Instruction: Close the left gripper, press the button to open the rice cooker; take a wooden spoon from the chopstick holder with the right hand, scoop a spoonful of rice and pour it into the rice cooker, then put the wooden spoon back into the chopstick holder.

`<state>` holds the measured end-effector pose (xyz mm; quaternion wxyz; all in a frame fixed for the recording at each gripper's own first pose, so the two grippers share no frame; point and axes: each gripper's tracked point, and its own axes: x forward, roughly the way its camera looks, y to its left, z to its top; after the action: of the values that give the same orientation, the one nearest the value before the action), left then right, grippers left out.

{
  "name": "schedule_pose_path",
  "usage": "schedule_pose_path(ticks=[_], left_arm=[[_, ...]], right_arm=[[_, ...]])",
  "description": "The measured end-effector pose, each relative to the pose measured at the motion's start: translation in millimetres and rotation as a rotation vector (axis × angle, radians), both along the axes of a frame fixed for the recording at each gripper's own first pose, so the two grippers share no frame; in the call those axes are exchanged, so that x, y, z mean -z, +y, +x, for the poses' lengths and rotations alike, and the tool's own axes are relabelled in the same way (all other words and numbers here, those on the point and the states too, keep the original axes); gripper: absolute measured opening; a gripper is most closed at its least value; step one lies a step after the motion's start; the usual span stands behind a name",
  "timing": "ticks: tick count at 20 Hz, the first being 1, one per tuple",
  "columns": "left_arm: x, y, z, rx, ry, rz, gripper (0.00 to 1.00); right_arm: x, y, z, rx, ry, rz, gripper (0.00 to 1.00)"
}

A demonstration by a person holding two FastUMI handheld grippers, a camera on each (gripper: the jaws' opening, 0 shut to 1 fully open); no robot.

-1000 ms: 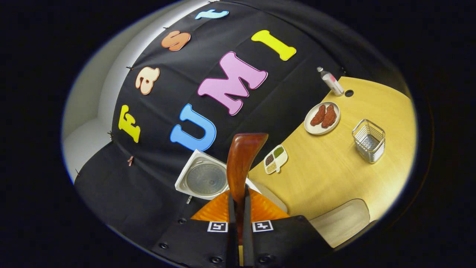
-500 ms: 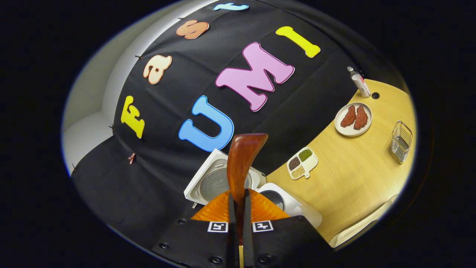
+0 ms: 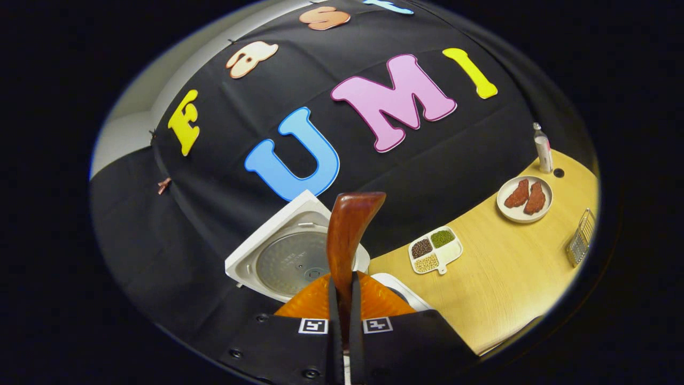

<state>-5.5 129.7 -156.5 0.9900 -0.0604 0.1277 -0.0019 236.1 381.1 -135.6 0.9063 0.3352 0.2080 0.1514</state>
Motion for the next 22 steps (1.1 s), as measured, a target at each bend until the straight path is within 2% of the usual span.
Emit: schedule_pose_path(ticks=[4, 15, 22], left_arm=[[5.2, 6.2, 4.5, -0.014, 0.013, -0.011, 0.93], [40.6, -1.9, 5.8, -0.018, 0.073, -0.035, 0.93], [41.4, 4.8, 2.4, -0.034, 0.082, -0.038, 0.93]], right_arm=[[23.1, 16.4, 14.8, -0.018, -0.010, -0.097, 0.09], [45.8, 47.7, 29.6, -0.139, -0.136, -0.379, 0.09], [46.8, 75.7, 17.6, -0.252, -0.257, -0.560, 0.09]])
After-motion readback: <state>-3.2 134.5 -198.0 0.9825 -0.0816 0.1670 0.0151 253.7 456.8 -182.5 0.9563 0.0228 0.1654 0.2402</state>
